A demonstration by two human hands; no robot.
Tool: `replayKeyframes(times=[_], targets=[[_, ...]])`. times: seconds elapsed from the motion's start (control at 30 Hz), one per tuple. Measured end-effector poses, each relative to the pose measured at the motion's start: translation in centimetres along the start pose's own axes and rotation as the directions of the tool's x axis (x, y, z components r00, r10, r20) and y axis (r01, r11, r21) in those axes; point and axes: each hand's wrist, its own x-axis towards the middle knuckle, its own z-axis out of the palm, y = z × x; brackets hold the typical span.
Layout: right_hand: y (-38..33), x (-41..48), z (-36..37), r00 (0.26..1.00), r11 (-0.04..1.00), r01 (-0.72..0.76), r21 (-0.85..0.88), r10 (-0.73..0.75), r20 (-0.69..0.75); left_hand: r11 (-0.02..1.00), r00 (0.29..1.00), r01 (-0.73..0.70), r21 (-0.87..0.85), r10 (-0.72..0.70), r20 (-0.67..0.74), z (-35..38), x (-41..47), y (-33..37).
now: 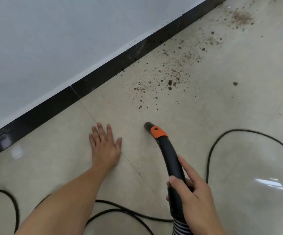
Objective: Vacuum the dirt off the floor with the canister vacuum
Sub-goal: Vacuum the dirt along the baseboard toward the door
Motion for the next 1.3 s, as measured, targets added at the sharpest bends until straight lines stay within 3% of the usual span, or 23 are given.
replayKeyframes(times=[0.23,0.5,0.73,1.0,1.3], targets=[[-0.5,1.0,3.0,0.996,0.999,0.039,0.018,-0.041,0.083,1.0,0.996,0.001,0.002,-0.001,-0.092,0.7,0.0,-0.3],[-3.1,4.5,2.6,0.992,0.995,0.101,0.025,-0.099,-0.072,0.999,0.993,-0.003,-0.039,-0.002,-0.118,1.0,0.2,-0.7],[-3.6,4.2,6.3,0.99,0.993,0.117,-0.016,-0.115,0.082,1.0,0.994,0.017,-0.026,-0.019,-0.108,1.0,0.3,-0.7],[-4.5,5.5,1.1,0.983,0.995,0.103,0.014,-0.099,-0.153,0.999,0.992,-0.001,-0.041,-0.004,-0.125,1.0,0.3,-0.6],[-6.8,8.1,3.6,0.993,0.993,0.115,0.041,-0.115,-0.002,1.0,0.993,0.009,-0.028,-0.012,-0.118,1.0,0.4,-0.6]])
